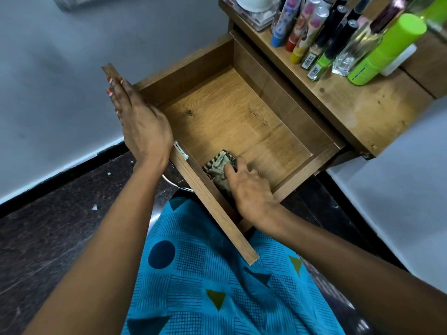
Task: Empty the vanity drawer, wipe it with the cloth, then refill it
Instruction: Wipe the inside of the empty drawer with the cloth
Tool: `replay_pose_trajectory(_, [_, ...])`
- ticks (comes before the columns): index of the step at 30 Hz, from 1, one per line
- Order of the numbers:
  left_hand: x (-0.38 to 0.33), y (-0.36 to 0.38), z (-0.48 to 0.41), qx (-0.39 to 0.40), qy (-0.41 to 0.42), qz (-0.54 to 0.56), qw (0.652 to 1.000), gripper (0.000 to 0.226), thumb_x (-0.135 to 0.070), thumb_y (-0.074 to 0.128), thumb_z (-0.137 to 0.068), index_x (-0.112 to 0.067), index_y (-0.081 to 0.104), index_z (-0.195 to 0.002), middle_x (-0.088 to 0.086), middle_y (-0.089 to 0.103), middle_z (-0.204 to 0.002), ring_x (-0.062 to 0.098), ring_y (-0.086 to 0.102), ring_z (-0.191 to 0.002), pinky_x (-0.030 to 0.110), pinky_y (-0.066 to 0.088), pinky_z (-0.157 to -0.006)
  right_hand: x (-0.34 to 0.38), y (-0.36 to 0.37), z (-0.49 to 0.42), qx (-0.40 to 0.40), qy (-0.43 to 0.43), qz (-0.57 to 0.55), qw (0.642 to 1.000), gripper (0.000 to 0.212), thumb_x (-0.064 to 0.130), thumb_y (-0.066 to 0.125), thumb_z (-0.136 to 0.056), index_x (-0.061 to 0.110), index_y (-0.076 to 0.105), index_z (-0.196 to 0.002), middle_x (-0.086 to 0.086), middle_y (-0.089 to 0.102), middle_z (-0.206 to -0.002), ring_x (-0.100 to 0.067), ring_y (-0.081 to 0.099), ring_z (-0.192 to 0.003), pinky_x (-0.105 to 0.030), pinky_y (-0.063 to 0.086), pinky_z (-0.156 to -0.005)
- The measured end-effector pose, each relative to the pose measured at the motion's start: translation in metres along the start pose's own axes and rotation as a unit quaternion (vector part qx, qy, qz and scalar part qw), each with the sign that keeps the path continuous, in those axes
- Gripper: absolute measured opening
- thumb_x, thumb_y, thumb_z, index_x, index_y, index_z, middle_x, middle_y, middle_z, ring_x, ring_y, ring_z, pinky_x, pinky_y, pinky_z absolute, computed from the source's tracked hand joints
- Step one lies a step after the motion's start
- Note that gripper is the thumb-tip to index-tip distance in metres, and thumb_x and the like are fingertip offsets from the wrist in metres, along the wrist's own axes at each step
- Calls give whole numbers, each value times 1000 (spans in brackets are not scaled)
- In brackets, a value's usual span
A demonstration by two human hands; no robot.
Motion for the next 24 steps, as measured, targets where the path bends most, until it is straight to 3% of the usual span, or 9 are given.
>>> replay_pose_trajectory(5, [0, 0, 0, 2, -2, 0, 1000, 54, -9, 26, -97, -6, 5, -147, 10, -1, -157, 25, -1, -145, 38, 15, -119, -29, -12, -14, -24, 40, 24, 999, 63, -6, 57, -80, 17, 30, -133, -16, 24, -139, -31, 50, -109, -33, 49, -80])
replay_pose_trajectory(11, [-1, 0, 0, 3, -1, 5, 1000, 57, -6, 27, -95, -6, 3, -147, 11, 0, -157, 26, 0, -145, 41, 19, -118, -87, -38, -36, -97, 119, 72, 986, 52, -5, 49, -87, 12, 31, -132, -18, 30, -135, -36, 59, -101, -39, 51, -77])
replay_pose_trajectory(18, [0, -1, 0, 6, -4, 4, 1000, 55, -7, 26, -96, -5, 4, -146, 12, 0, -157, 25, -1, -145, 39, 15, -119, -93, -32, -42, -97, 143, 79, 982, 55, -6, 50, -86, 11, 28, -133, -21, 28, -134, -37, 57, -103, -39, 50, -80])
replay_pose_trajectory(24, [0, 0, -1, 10, -8, 2, 1000, 55, -8, 26, -96, -6, 4, -147, 10, -2, -157, 24, -1, -145, 39, 18, -119, -85, -29, -49, -186, 131, 12, 974, 40, -12, 42, -88, 4, 41, -125, -23, 43, -124, -36, 62, -96, -38, 53, -75])
Point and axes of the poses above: each hand's wrist, its own z-axis away from the middle knuckle, its own y-axis out of the palm, x = y × z, the point moved 1 cm from there along -z, towards the middle knuckle
